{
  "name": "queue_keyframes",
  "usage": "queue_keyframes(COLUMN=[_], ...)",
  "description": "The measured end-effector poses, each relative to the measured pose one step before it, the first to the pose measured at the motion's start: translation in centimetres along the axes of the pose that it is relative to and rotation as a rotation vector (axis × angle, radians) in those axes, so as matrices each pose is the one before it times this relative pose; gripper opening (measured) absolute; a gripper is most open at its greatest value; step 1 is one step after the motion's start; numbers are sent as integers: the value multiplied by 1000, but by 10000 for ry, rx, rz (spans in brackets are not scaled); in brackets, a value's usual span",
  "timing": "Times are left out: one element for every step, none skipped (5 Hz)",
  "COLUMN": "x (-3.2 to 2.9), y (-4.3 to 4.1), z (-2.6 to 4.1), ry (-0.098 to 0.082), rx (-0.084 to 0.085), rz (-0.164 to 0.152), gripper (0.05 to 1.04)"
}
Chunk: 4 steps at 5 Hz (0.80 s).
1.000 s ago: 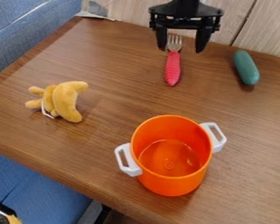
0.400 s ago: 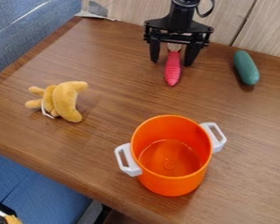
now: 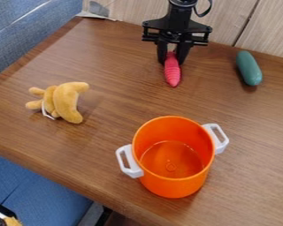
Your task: Move the pink fork between the toy and orange pot
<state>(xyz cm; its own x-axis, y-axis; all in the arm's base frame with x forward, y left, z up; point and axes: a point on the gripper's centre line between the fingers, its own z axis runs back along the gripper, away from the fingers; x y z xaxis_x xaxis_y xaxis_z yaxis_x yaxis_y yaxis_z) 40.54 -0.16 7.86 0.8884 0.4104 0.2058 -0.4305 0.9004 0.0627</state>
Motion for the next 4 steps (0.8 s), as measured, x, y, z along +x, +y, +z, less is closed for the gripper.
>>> queue_keyframes(x=[-174, -233, -215, -623], y=[-287, -147, -196, 1079], z=[-36, 229, 1851, 1015], ry=[69, 42, -168, -82], rx=[-198, -249, -513, -390], rz=[-216, -280, -561, -644], gripper=[328, 328, 328, 328])
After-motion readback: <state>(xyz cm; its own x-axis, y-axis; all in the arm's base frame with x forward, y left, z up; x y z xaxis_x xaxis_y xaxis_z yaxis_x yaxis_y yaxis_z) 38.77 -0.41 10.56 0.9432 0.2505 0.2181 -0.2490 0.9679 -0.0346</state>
